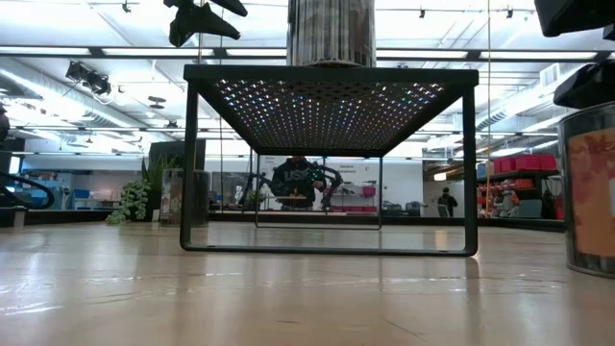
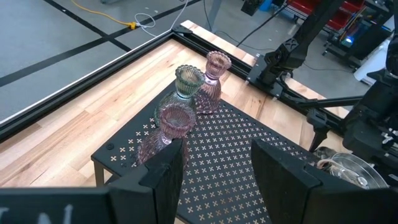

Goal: Pick & Place candle stick holders
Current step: Put the orange scented candle on the shelf

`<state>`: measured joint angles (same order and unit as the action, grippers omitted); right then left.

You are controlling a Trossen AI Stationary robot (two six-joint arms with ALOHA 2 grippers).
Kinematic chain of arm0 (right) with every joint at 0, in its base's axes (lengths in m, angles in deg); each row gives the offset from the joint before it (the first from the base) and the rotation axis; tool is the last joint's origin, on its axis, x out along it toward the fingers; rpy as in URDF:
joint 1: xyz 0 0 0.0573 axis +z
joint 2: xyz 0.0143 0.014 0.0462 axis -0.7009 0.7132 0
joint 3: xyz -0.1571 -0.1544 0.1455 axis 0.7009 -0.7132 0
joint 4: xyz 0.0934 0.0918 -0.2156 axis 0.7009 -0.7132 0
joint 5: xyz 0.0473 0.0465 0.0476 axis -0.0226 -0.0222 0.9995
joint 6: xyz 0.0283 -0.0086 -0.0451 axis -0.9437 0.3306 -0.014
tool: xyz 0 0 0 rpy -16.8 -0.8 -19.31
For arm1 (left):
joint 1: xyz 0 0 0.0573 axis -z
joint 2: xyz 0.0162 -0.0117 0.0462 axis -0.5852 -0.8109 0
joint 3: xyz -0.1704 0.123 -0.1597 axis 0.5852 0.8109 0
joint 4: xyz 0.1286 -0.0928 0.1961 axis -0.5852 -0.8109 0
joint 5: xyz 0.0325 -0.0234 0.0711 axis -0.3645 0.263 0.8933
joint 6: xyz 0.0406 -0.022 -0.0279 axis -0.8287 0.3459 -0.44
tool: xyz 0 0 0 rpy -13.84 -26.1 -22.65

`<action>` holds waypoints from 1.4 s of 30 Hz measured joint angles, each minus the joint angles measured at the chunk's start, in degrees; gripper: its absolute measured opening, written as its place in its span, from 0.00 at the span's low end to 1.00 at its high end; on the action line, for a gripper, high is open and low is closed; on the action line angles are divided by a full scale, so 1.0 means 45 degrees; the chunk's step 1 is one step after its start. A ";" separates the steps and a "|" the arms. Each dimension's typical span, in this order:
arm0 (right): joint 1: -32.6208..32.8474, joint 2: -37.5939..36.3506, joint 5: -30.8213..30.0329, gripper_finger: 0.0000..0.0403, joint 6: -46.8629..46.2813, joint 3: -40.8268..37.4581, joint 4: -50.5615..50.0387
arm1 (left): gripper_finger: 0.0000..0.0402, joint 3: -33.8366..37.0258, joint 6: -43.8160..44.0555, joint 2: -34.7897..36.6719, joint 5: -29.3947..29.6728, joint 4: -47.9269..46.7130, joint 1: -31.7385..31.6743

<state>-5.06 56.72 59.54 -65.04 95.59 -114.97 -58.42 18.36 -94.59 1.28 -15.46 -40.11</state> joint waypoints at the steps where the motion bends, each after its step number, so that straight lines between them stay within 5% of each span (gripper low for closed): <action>1: -0.0011 -0.0028 -0.0056 0.80 -0.0059 -0.0005 -0.0022 | 0.47 0.0000 0.0000 0.0000 0.0000 0.0000 -0.0005; 42: -0.0059 -0.0610 -0.0554 0.83 0.1179 -0.0037 0.0014 | 0.47 0.0000 -0.0005 -0.0001 0.0189 0.0005 0.0000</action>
<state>-5.32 53.97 57.04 -59.73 95.42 -114.90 -58.42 18.34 -94.59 2.13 -15.44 -40.11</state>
